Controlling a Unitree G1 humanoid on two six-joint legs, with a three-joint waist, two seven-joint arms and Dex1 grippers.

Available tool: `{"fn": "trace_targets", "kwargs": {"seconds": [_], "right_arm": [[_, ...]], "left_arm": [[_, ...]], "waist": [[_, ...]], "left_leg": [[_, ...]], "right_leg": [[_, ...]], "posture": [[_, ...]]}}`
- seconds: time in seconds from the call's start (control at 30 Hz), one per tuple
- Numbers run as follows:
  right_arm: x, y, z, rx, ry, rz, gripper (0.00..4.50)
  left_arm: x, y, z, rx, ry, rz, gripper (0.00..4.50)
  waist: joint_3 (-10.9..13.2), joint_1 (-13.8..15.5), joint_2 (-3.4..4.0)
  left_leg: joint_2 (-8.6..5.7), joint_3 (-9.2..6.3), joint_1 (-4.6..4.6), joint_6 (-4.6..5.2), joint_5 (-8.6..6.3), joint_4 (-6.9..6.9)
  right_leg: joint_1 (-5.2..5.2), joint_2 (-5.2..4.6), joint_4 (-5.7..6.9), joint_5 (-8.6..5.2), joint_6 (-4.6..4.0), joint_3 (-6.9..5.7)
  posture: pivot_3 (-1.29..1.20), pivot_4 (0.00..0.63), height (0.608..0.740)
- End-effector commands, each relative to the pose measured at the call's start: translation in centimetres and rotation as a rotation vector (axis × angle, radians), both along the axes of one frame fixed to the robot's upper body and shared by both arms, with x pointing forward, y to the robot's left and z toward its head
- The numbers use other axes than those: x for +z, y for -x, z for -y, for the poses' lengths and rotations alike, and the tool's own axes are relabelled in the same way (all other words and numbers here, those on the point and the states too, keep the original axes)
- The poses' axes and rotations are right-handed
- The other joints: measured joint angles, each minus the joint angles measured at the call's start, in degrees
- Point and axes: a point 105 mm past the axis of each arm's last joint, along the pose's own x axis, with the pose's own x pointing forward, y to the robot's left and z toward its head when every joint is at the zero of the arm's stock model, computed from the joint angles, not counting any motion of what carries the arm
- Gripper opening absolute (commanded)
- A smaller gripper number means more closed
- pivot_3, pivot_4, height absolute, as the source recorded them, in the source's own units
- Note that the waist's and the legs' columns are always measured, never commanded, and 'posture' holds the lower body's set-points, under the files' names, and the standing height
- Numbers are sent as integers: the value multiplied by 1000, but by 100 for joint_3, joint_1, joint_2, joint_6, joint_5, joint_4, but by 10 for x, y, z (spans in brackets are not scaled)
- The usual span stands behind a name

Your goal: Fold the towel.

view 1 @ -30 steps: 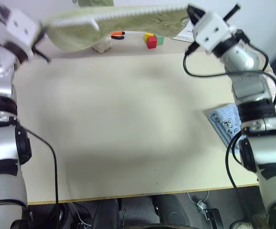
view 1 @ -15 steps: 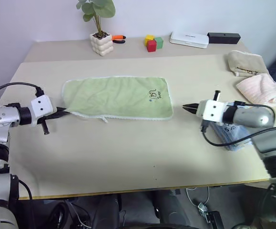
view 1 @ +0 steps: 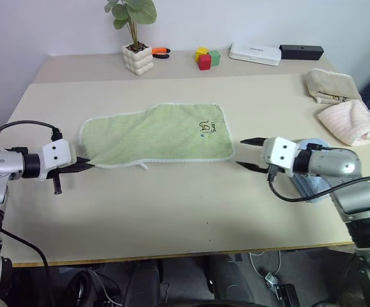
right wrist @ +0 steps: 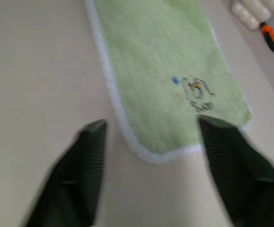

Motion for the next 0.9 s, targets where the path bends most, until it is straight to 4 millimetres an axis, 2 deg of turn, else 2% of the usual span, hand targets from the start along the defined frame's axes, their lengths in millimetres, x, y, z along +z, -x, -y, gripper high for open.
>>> {"fn": "trace_targets", "kwargs": {"seconds": [0.03,0.27,0.43,0.6,0.77,0.9], "right_arm": [[11,-13,-14,-13,-22,81,4393],[-9,-37,-21,-89,-66,-22,4393],[-20,-39,-14,-100,-17,-122,4393],[-25,-57,-4,-217,-18,-181,4393],[-44,-67,-4,-315,-18,-284,2241],[-56,-60,-4,-316,1,-348,231]], "left_arm": [[17,-2,4,5,31,63,0],[16,-1,8,5,29,67,0],[18,0,10,10,37,70,0],[18,1,12,11,41,75,0],[19,2,14,11,45,83,0],[20,3,13,12,42,85,0]], "waist": [[0,-4,0],[0,-16,-1],[0,-1,-1],[-1,-16,-1],[-5,-24,-6],[-8,-20,-8]], "left_leg": [[0,0,0,1,0,1],[0,0,0,3,-1,2],[0,0,-1,3,-2,4],[0,0,-1,3,-2,5],[0,-1,2,3,-2,6],[0,-1,12,4,-2,8]], "right_leg": [[0,0,0,0,0,0],[0,0,0,0,0,0],[0,-1,0,0,0,0],[1,-1,1,0,0,-1],[5,0,2,1,0,-1],[20,0,1,1,0,-1]], "posture": [[0,150,740],[0,150,740],[0,150,740],[0,150,740],[0,150,740],[0,150,740]]}}
